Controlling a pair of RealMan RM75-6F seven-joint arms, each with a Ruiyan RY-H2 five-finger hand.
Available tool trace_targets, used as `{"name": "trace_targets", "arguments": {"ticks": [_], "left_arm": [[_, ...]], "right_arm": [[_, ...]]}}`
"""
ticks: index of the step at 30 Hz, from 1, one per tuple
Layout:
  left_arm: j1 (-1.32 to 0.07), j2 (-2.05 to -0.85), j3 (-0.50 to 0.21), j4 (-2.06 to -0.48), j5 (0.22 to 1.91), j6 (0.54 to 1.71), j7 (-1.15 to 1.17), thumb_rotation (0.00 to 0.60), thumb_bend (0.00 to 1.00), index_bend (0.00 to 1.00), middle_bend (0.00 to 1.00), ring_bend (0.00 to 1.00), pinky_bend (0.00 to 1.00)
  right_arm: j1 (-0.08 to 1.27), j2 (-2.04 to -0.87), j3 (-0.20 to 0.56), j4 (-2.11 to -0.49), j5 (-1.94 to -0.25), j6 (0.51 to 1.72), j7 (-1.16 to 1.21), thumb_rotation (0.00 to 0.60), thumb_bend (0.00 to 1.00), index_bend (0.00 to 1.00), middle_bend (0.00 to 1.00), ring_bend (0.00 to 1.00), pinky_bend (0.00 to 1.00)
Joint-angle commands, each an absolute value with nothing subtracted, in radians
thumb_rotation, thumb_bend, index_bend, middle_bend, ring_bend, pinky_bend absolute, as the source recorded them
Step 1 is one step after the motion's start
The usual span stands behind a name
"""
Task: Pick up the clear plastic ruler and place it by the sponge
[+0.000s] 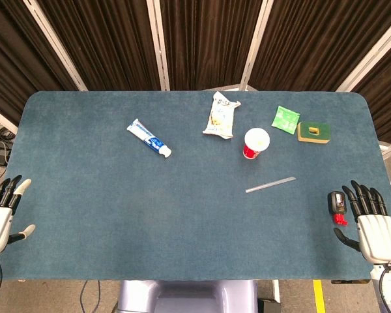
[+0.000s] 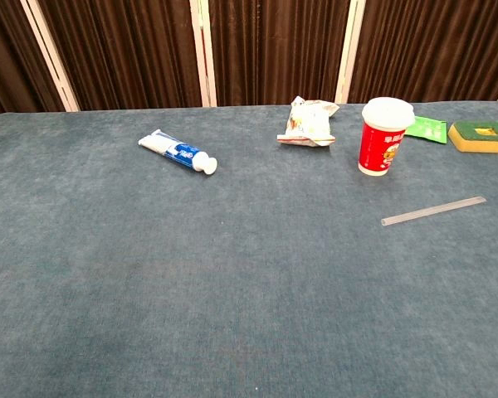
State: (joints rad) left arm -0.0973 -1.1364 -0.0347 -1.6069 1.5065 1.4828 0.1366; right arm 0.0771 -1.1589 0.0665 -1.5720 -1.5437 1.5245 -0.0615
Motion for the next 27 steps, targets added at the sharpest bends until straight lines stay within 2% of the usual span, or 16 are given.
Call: {"name": "trace_targets", "arguments": {"ticks": [1, 27], "left_arm": [[-0.099, -1.136, -0.034, -1.607, 1.509, 1.482, 0.136, 0.6, 0.14, 0.0, 0.0, 0.0, 0.0], [-0.097, -1.136, -0.035, -1.612, 1.505, 1.487, 0.14, 0.6, 0.14, 0.0, 0.0, 0.0, 0.0]], "right_arm": [[0.075, -1.157, 0.067, -1.575, -1.539, 1.524, -0.061, 0.6, 0.17, 0.05, 0.0, 0.0, 0.0], [0.076, -1.151, 0.065, -1.586, -1.53, 1.511, -0.054, 0.6, 0.18, 0.05, 0.0, 0.0, 0.0]]}}
